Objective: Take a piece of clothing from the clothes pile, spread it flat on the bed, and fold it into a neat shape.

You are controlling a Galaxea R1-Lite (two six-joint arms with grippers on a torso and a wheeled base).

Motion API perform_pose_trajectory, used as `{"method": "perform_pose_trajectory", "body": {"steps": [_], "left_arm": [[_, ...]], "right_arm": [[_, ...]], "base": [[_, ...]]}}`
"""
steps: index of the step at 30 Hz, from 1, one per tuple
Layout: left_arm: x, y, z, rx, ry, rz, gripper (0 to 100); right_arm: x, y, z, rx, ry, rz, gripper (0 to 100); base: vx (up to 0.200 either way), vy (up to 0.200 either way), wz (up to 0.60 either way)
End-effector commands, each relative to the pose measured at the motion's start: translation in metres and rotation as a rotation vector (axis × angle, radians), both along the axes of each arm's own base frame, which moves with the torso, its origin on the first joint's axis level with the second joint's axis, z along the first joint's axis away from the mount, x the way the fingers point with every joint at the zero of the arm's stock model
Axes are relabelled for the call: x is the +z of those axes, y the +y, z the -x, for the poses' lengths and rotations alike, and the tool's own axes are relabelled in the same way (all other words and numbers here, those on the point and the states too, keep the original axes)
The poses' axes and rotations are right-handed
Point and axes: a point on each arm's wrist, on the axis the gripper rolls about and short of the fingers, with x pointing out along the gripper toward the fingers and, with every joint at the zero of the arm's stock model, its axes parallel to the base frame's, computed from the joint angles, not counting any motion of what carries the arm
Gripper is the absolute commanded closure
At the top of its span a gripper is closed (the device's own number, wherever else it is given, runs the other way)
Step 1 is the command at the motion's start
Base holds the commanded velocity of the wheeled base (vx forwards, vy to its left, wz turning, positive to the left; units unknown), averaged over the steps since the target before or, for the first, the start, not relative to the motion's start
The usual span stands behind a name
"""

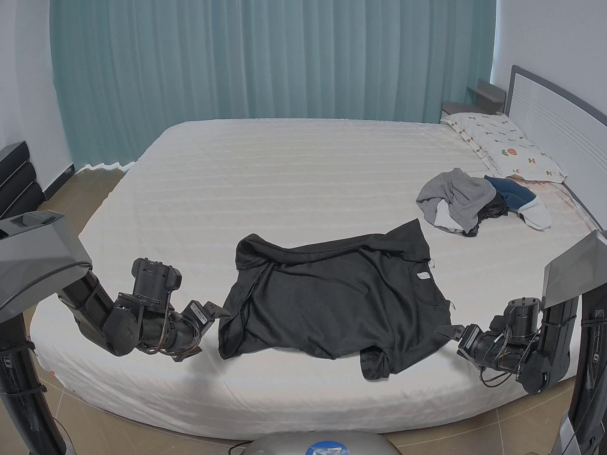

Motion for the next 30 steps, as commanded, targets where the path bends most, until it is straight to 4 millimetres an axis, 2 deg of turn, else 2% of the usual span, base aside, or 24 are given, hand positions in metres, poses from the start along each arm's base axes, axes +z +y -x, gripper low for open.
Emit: {"method": "perform_pose_trajectory", "body": {"steps": [1,6,8,15,30], "left_arm": [[-0.014,-0.017,-0.013,0.008,-0.024,-0.051,0],[-0.032,-0.041,-0.027,0.044,-0.053,-0.162,0],[-0.037,-0.044,-0.029,0.048,-0.057,-0.189,0],[-0.036,-0.049,-0.030,0.025,-0.074,-0.207,0],[-0.053,-0.054,-0.036,-0.016,-0.079,-0.291,0]], "right_arm": [[-0.003,0.001,-0.001,-0.001,0.009,-0.006,0],[-0.002,0.001,-0.002,-0.001,-0.003,-0.007,0],[-0.002,0.000,-0.002,-0.005,-0.005,-0.006,0],[-0.003,0.001,-0.002,-0.005,-0.005,-0.005,0],[-0.001,0.001,-0.002,-0.006,-0.013,-0.005,0]], "base": [[0.000,0.000,0.00],[0.000,0.000,0.00],[0.000,0.000,0.00],[0.000,0.000,0.00],[0.000,0.000,0.00]]}}
